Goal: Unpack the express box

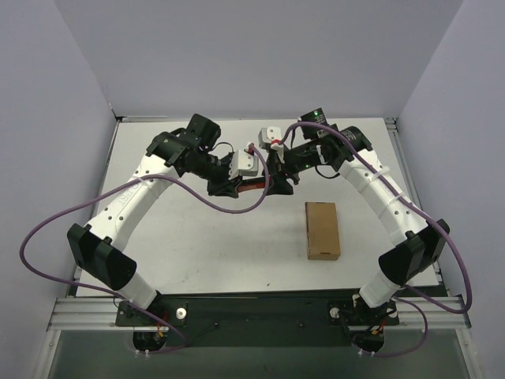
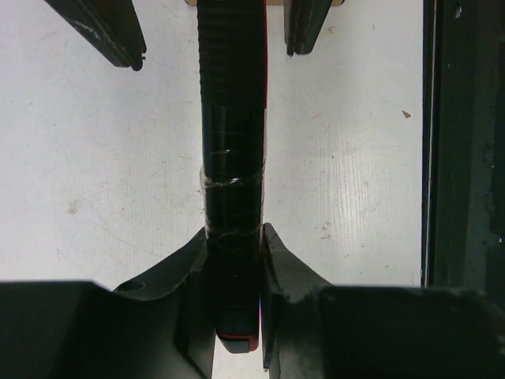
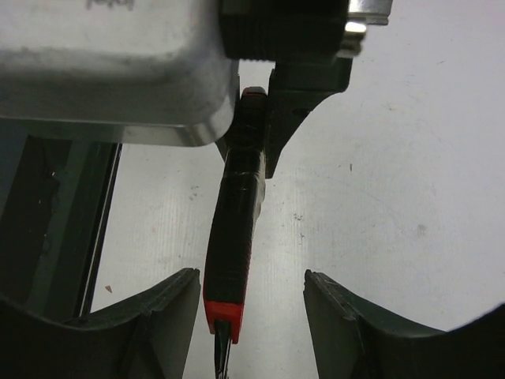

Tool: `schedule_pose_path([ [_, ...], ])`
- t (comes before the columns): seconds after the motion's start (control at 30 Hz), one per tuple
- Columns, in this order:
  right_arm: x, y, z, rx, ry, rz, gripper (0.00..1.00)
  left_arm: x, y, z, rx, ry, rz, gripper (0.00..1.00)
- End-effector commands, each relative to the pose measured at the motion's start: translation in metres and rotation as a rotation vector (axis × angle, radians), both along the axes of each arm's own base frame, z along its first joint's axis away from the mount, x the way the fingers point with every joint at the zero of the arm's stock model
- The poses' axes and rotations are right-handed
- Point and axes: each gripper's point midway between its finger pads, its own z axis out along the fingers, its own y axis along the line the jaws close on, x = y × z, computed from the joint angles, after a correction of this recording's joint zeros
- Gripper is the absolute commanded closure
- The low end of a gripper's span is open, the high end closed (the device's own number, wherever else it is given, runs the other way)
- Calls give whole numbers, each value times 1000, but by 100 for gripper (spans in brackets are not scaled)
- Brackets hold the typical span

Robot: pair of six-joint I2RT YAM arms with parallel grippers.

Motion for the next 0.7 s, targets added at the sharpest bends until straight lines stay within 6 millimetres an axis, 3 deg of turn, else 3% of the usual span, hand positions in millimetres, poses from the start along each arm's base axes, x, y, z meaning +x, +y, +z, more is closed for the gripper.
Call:
schedule_pose_path([
  [0.0, -7, 9, 27, 106, -36, 17, 45, 4, -13, 11, -60, -16, -17, 100],
  [0.27, -2, 11, 26, 136, 3, -34, 57, 8, -17, 12, -81, -1, -1, 100],
  [0.3, -2, 12, 26, 139, 23, -43, 64, 8, -18, 12, -84, 3, 4, 100],
  [0.33, 0, 12, 27, 147, 34, -49, 95, 9, -18, 13, -92, 1, 8, 100],
  [0.4, 6, 13, 30, 183, 138, -126, 100, 11, -20, 15, -105, 10, 24, 100],
  [0.43, 19, 10, 38, 227, 138, -168, 100, 17, -20, 19, -125, -1, 42, 100],
  [0.47, 22, 6, 39, 242, 169, -191, 100, 19, -19, 26, -151, 22, 96, 93],
  [0.5, 25, 3, 42, 257, 221, -235, 100, 30, -23, 38, -205, -7, 123, 77],
  [0.53, 37, -5, 49, 287, 208, -273, 100, 37, -16, 42, -252, 17, 164, 70],
  [0.57, 40, -8, 51, 299, 218, -293, 100, 37, -14, 55, -314, 63, 239, 66],
  [0.6, 42, -12, 57, 311, 225, -310, 100, 55, -17, 78, -412, -2, 276, 53],
  [0.63, 48, -17, 62, 328, 242, -346, 100, 55, -13, 91, -468, -8, 321, 49],
  [0.67, 51, -20, 66, 343, 256, -367, 100, 55, -9, 83, -502, 73, 389, 47],
])
